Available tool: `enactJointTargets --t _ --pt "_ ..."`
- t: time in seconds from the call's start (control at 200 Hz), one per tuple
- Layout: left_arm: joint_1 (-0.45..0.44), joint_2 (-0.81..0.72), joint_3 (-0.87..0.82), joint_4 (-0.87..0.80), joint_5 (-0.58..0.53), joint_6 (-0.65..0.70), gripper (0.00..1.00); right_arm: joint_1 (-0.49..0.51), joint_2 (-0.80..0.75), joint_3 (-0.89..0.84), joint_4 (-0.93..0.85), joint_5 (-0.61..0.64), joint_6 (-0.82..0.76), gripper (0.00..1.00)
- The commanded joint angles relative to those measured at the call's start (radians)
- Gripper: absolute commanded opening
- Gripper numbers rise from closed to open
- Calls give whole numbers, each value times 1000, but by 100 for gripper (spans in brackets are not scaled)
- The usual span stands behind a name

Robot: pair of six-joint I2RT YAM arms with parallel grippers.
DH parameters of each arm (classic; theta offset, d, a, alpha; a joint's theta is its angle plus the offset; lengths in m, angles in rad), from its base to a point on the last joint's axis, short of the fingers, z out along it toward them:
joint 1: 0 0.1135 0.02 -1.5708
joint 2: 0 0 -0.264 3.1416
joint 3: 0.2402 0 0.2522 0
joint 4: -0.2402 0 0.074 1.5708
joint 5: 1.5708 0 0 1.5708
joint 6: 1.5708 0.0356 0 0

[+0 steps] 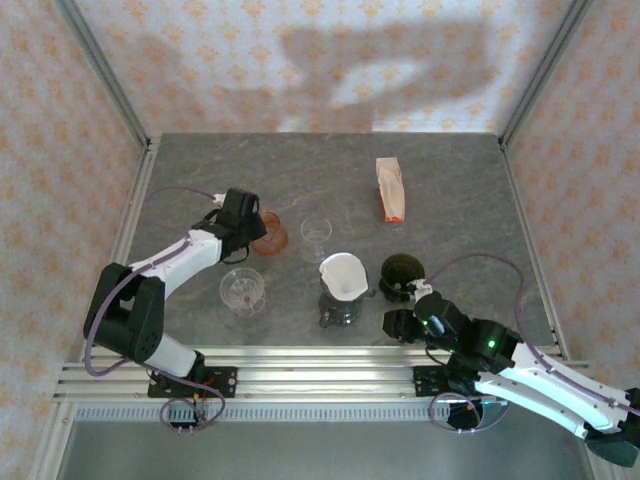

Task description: Place the coffee filter in the dripper

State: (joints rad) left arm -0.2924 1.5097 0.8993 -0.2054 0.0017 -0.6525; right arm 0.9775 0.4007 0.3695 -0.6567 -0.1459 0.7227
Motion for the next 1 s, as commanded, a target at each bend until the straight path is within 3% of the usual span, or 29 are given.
enactJointTargets --t 0.0,0.2,0.43,0.616,0.996 --pt "7 21 25 -49 -45 13 28 9 -15 -12 12 38 9 33" --pt "7 12 31 -87 -45 18 19 9 -15 -15 12 47 6 33" --pt "10 -44 14 -133 -76 19 0 8 -15 -20 21 49 4 33" --pt "31 -138 -38 -174 -106 11 0 9 -17 -30 27 49 2 33" --pt "122 -345 -101 -422 -202 -8 0 9 -16 -41 50 50 -8 33"
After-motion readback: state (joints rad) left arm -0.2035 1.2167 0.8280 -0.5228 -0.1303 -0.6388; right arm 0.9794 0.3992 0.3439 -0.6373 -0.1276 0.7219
